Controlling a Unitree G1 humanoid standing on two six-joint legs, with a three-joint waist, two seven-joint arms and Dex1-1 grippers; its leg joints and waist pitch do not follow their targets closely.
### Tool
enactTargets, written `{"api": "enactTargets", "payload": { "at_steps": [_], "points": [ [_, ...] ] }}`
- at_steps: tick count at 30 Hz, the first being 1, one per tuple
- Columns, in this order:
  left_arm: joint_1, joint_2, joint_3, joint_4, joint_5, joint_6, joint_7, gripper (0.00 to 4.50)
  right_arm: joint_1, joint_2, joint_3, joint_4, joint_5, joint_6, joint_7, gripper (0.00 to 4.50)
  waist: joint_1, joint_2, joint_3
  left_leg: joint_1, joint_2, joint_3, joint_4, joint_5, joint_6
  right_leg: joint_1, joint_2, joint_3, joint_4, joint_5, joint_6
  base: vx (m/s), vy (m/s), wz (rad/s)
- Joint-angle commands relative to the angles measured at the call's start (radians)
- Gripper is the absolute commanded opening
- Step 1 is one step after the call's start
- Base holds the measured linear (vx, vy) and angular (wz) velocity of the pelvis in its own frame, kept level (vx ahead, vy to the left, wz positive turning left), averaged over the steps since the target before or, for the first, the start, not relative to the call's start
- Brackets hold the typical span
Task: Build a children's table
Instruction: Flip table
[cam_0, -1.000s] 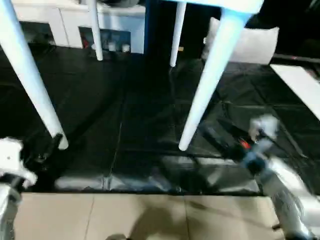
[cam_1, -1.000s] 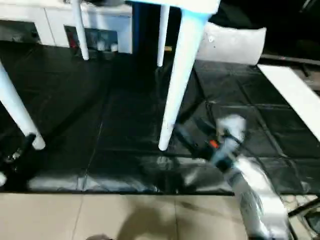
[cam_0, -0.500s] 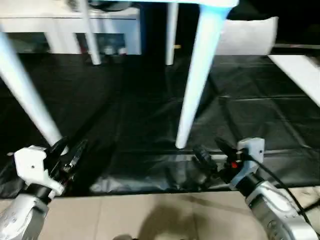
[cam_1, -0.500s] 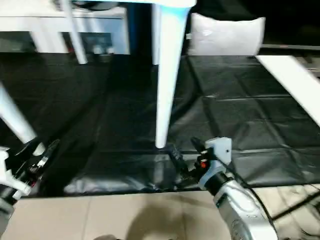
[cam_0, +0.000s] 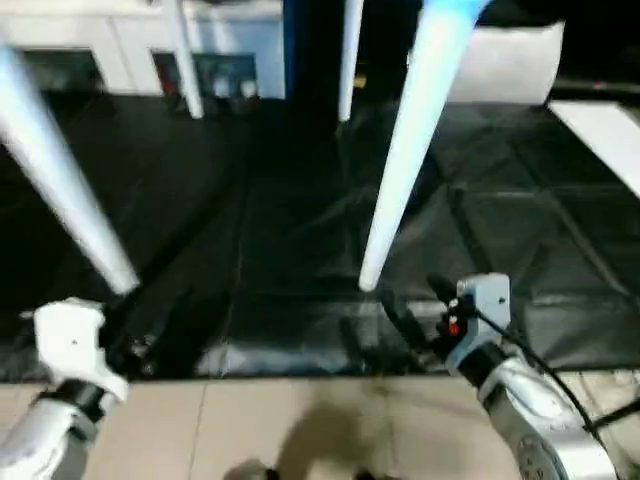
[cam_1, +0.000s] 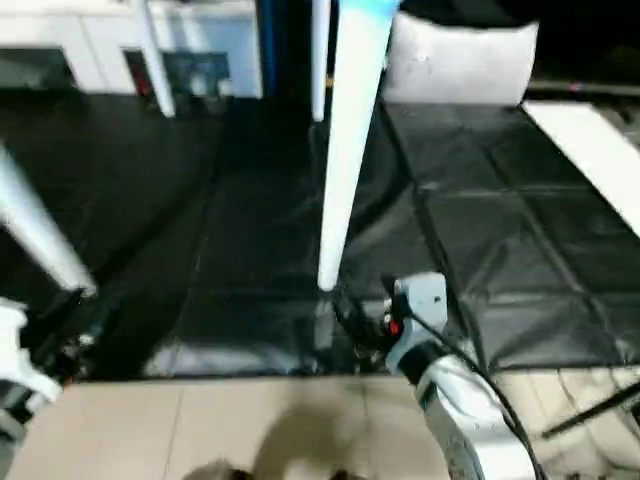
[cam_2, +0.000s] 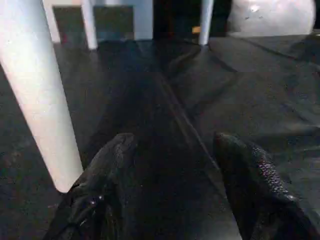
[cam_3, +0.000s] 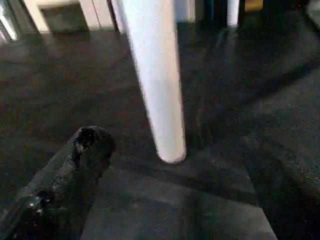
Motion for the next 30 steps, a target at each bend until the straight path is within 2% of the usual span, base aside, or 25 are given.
{"api": "enactTargets", "payload": {
  "at_steps": [1, 2, 3, 4, 5, 6, 7, 8, 9, 10, 11, 12, 14, 15, 18, 19, 20, 22, 23, 25, 26, 27, 28, 29, 30],
  "points": [
    [-0.037, -0.007, -0.033, 0.027, 0.02, -0.003, -0.008, 2.88, -0.006, -0.002, -0.038, -0.005, 0.029, -0.016, 0.002, 4.5, 0.032, 0.0, 0.004, -0.087, 0.116, -0.011, -0.247, -0.981, -0.155, 0.078, 0.004, 0.025, 0.184, -0.342, 0.0, -0.132, 0.047, 0.04],
    [-0.051, -0.013, -0.046, 0.045, 0.029, -0.008, -0.009, 2.88, -0.006, 0.001, -0.052, -0.004, 0.046, -0.004, 0.0, 4.5, 0.085, 0.007, -0.013, -0.063, 0.083, 0.048, -0.256, -0.956, -0.141, 0.06, 0.013, 0.063, 0.232, -0.315, -0.014, -0.093, -0.044, 0.15],
    [-0.063, -0.023, -0.077, 0.054, 0.051, -0.007, -0.003, 2.88, -0.006, -0.004, -0.075, -0.001, 0.057, 0.003, -0.004, 4.5, 0.052, -0.046, -0.046, 0.018, 0.073, 0.042, -0.183, -0.715, -0.189, 0.039, -0.068, 0.154, 0.157, -0.628, 0.011, -0.093, -0.044, 0.15],
    [-0.064, -0.028, -0.092, 0.05, 0.057, -0.002, -0.002, 2.88, -0.007, -0.007, -0.084, -0.001, 0.067, 0.015, -0.004, 4.5, 0.047, -0.097, -0.054, 0.087, 0.046, 0.014, -0.018, -0.522, -0.19, -0.037, -0.144, 0.191, 0.033, -0.88, 0.059, -0.054, -0.134, -0.03],
    [-0.061, -0.034, -0.112, 0.045, 0.058, 0.006, -0.006, 2.88, -0.01, -0.01, -0.09, 0.001, 0.082, 0.026, 0.006, 4.5, 0.046, -0.047, 0.005, 0.052, -0.011, -0.081, 0.152, -0.066, -0.055, -0.07, -0.234, 0.265, -0.124, -1.224, -0.012, 0.031, -0.047, -0.25],
    [-0.058, -0.033, -0.122, 0.05, 0.06, 0.004, -0.01, 2.88, -0.012, -0.012, -0.086, 0.004, 0.07, 0.025, 0.005, 4.5, 0.053, -0.068, -0.004, -0.028, -0.038, -0.1, 0.148, -0.037, -0.041, 0.038, -0.21, 0.271, -0.092, -1.148, -0.009, 0.031, -0.047, -0.25],
    [-0.055, -0.034, -0.13, 0.06, 0.062, 0.0, -0.015, 2.88, -0.015, -0.012, -0.084, 0.006, 0.068, 0.037, 0.003, 4.5, 0.059, -0.059, 0.008, 0.003, -0.019, -0.115, 0.086, -0.06, -0.085, 0.048, -0.181, 0.225, -0.073, -0.974, -0.027, 0.0, 0.0, 0.0],
    [-0.053, -0.034, -0.136, 0.077, 0.068, -0.008, -0.02, 2.88, -0.019, -0.014, -0.077, 0.008, 0.062, 0.046, 0.004, 4.5, 0.052, -0.036, -0.004, 0.08, 0.018, -0.108, -0.011, -0.222, -0.097, 0.028, -0.114, 0.18, -0.044, -0.746, -0.066, -0.125, 0.024, 0.15],
    [-0.053, -0.034, -0.137, 0.09, 0.076, -0.013, -0.018, 2.88, -0.023, -0.017, -0.071, 0.006, 0.059, 0.042, 0.011, 4.5, 0.022, -0.038, -0.016, 0.077, 0.075, -0.134, -0.091, -0.396, -0.085, 0.038, -0.077, 0.185, 0.001, -0.534, -0.077, -0.125, 0.024, 0.15],
    [-0.055, -0.03, -0.132, 0.1, 0.076, -0.017, -0.021, 2.88, -0.025, -0.014, -0.063, 0.006, 0.054, 0.036, 0.011, 4.5, 0.016, -0.021, -0.017, 0.074, 0.086, -0.142, -0.107, -0.414, -0.081, 0.053, -0.089, 0.185, 0.01, -0.415, -0.102, -0.075, 0.031, 0.08],
    [-0.052, -0.038, -0.12, 0.106, 0.073, -0.022, -0.011, 2.88, -0.032, -0.012, -0.064, 0.015, 0.06, 0.033, 0.015, 4.5, 0.0, -0.028, -0.035, 0.056, 0.087, -0.139, -0.114, -0.281, -0.041, 0.083, -0.097, 0.179, 0.018, -0.164, -0.13, 0.0, 0.0, 0.0],
    [-0.051, -0.041, -0.115, 0.108, 0.073, -0.026, -0.006, 2.88, -0.035, -0.011, -0.061, 0.023, 0.059, 0.031, 0.016, 4.5, -0.01, -0.022, -0.037, 0.046, 0.079, -0.133, -0.124, -0.243, -0.019, 0.091, -0.1, 0.165, 0.008, -0.112, -0.134, 0.0, 0.0, 0.0],
    [-0.046, -0.052, -0.073, 0.127, 0.057, -0.043, -0.013, 2.88, -0.052, 0.004, -0.026, 0.054, 0.036, 0.02, 0.006, 4.5, -0.028, -0.052, -0.031, 0.045, 0.075, -0.115, -0.122, -0.244, -0.027, 0.082, -0.114, 0.179, -0.011, -0.114, -0.148, 0.0, 0.0, 0.0],
    [-0.041, -0.057, -0.067, 0.127, 0.061, -0.046, 0.003, 2.88, -0.059, 0.012, -0.021, 0.069, 0.033, 0.025, -0.002, 4.5, -0.033, -0.048, -0.03, 0.041, 0.069, -0.108, -0.121, -0.219, -0.03, 0.082, -0.118, 0.183, -0.012, -0.118, -0.158, 0.0, 0.0, 0.0],
    [-0.027, -0.056, -0.059, 0.09, 0.055, -0.026, 0.031, 2.88, -0.061, 0.017, 0.011, 0.063, 0.026, 0.045, 0.006, 4.5, -0.047, -0.061, -0.059, 0.027, 0.051, -0.103, -0.079, 0.298, 0.106, 0.055, -0.093, 0.165, 0.031, 0.388, -0.213, 0.0, 0.0, 0.0],
    [-0.019, -0.064, -0.065, 0.059, 0.061, -0.011, 0.05, 2.88, -0.058, 0.012, 0.014, 0.057, 0.033, 0.049, 0.022, 4.5, -0.046, -0.081, -0.073, 0.018, 0.036, -0.097, -0.065, 0.497, 0.194, 0.035, -0.081, 0.149, 0.041, 0.534, -0.234, 0.0, 0.0, 0.0],
    [-0.019, -0.064, -0.065, 0.059, 0.061, -0.011, 0.05, 2.88, -0.058, 0.012, 0.014, 0.057, 0.033, 0.049, 0.022, 4.5, -0.045, -0.082, -0.091, 0.017, 0.018, -0.09, -0.049, 0.531, 0.223, 0.035, -0.078, 0.148, 0.045, 0.586, -0.244, 0.0, 0.0, 0.0],
    [0.001, -0.068, -0.068, 0.035, 0.074, -0.031, 0.054, 2.88, -0.051, 0.024, 0.016, 0.076, 0.042, 0.03, 0.035, 4.5, -0.033, -0.083, -0.092, -0.014, 0.007, -0.076, -0.051, 0.407, 0.276, 0.008, -0.078, 0.133, 0.018, 0.503, -0.264, -0.04, -0.005, 0.01],
    [0.015, -0.069, -0.071, 0.024, 0.081, -0.036, 0.053, 2.88, -0.047, 0.02, 0.023, 0.089, 0.029, 0.013, 0.039, 4.5, -0.031, -0.08, -0.073, -0.014, 0.021, -0.066, -0.068, 0.123, 0.251, 0.0, -0.086, 0.129, -0.023, 0.173, -0.255, -0.131, 0.002, 0.02],
    [0.047, -0.056, -0.093, -0.013, 0.086, -0.032, 0.024, 2.88, -0.038, 0.025, 0.007, 0.09, 0.052, -0.002, 0.055, 4.5, -0.03, -0.078, -0.045, 0.021, 0.046, -0.062, -0.08, -0.308, 0.12, -0.002, -0.104, 0.122, -0.06, -0.354, -0.203, -0.141, 0.016, 0.01],
    [0.064, -0.04, -0.111, -0.032, 0.088, -0.035, -0.006, 2.88, -0.033, 0.043, -0.023, 0.085, 0.097, 0.0, 0.064, 4.5, -0.04, -0.067, -0.016, 0.082, 0.053, -0.074, -0.063, -0.64, -0.053, -0.032, -0.112, 0.099, -0.105, -0.782, -0.045, -0.156, 0.046, -0.08],
    [0.064, -0.04, -0.111, -0.032, 0.088, -0.035, -0.006, 2.88, -0.033, 0.043, -0.023, 0.085, 0.097, 0.0, 0.064, 4.5, -0.057, -0.068, 0.0, 0.087, 0.06, -0.089, -0.078, -0.751, -0.1, -0.036, -0.097, 0.071, -0.117, -0.856, 0.019, -0.156, 0.046, -0.08],
    [0.063, -0.03, -0.118, -0.032, 0.069, -0.042, -0.04, 2.88, -0.032, 0.044, -0.033, 0.087, 0.115, -0.002, 0.081, 4.5, -0.043, -0.035, 0.011, -0.023, 0.108, -0.096, -0.238, -1.001, -0.152, 0.09, -0.033, 0.037, 0.077, -0.627, 0.02, -0.205, 0.053, -0.09],
    [0.061, -0.024, -0.122, -0.031, 0.053, -0.045, -0.057, 3.15, -0.032, 0.041, -0.036, 0.088, 0.124, -0.004, 0.091, 4.5, 0.069, -0.007, 0.019, -0.13, 0.051, 0.031, -0.282, -1.068, -0.202, 0.141, 0.034, 0.026, 0.236, -0.353, -0.022, -0.21, 0.039, 0.2],
    [0.037, -0.011, -0.134, -0.013, 0.042, -0.035, -0.08, 3.21, -0.033, 0.019, -0.025, 0.099, 0.115, -0.021, 0.124, 4.5, 0.113, 0.018, -0.017, -0.117, 0.027, 0.114, -0.26, -0.877, -0.241, 0.145, 0.018, 0.089, 0.262, -0.512, -0.025, -0.21, 0.039, 0.2]
  ]
}}
